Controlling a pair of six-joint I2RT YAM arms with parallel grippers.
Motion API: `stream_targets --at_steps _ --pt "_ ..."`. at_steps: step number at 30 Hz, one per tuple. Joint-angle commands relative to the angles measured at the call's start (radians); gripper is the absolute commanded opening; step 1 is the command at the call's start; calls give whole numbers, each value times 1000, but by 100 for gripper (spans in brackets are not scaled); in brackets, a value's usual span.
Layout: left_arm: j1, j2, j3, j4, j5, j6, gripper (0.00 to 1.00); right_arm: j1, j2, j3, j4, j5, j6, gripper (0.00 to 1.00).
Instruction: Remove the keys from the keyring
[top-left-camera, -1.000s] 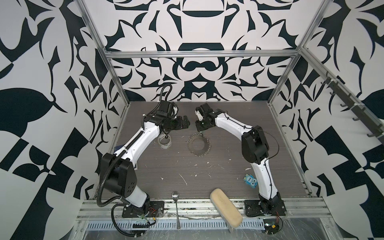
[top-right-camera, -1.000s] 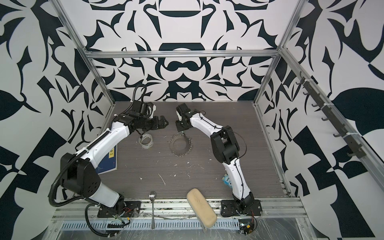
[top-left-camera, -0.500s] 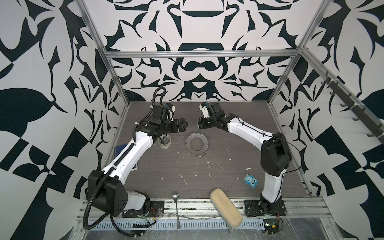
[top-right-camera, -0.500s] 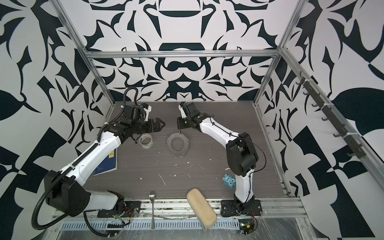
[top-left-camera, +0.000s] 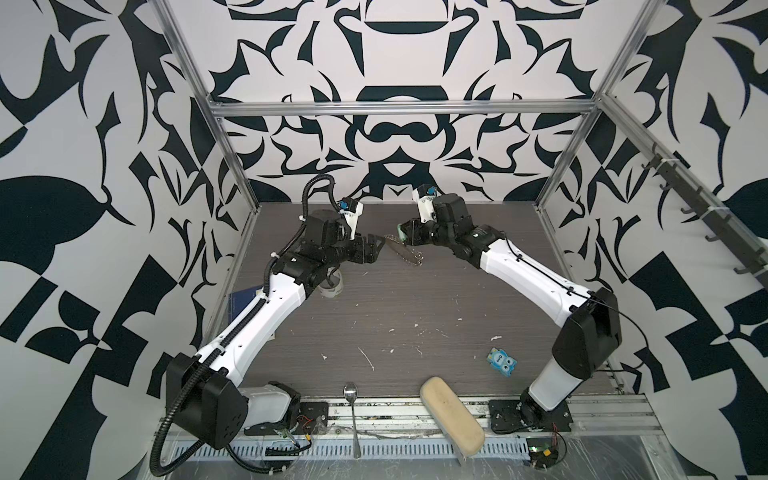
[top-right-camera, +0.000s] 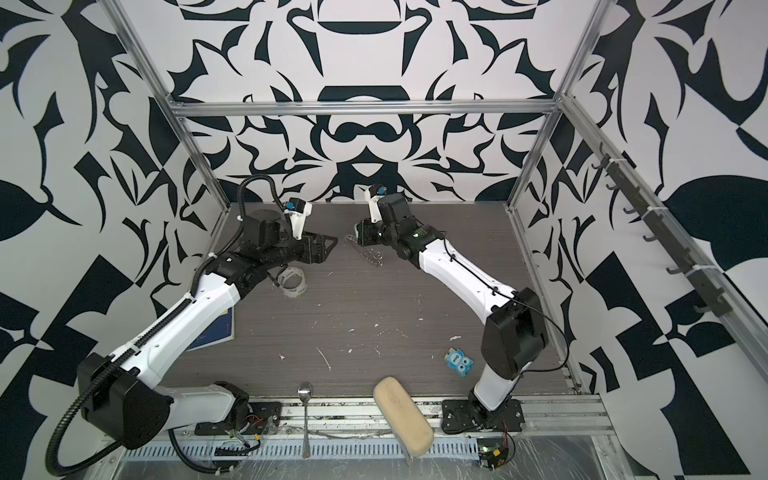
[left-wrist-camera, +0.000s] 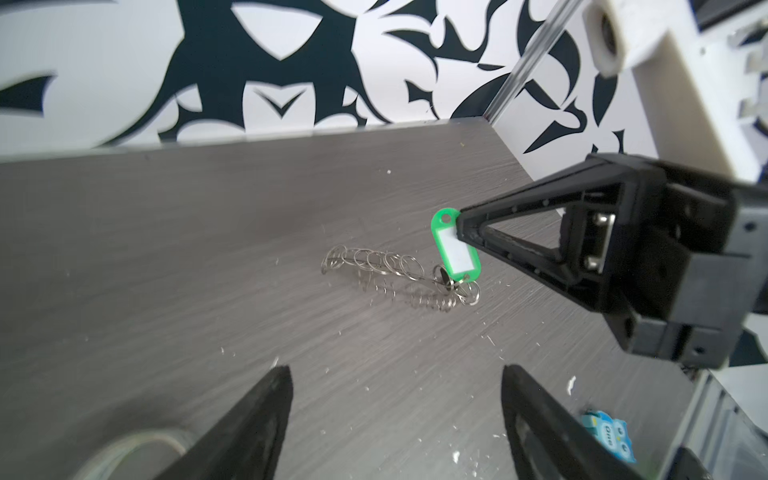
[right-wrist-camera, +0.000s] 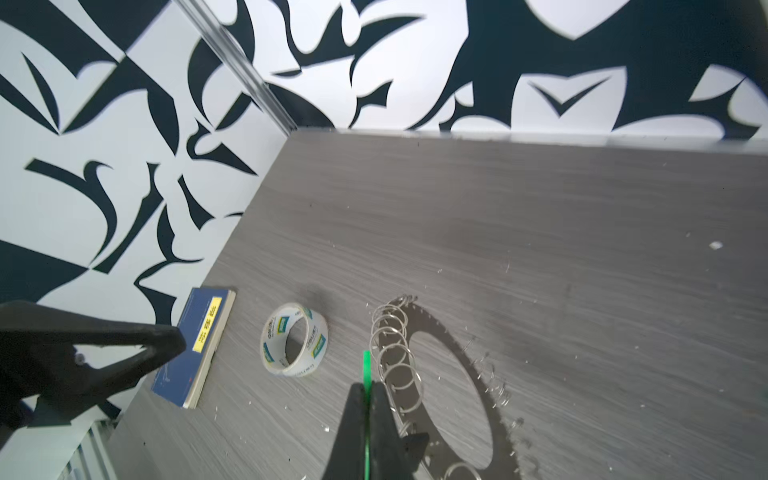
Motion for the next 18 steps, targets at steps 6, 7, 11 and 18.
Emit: stream_targets --at_steps 6,7,11,18 --pt "-41 -22 -61 265 99 216 77 5 -96 118 46 103 27 0" --pt "-41 -22 -63 268 150 251 77 5 -107 121 44 101 30 0" --pt "-45 -60 -100 341 268 323 67 5 -160 111 38 107 50 0" --pt "-57 -49 -166 524 379 360 51 11 -233 84 55 127 64 0"
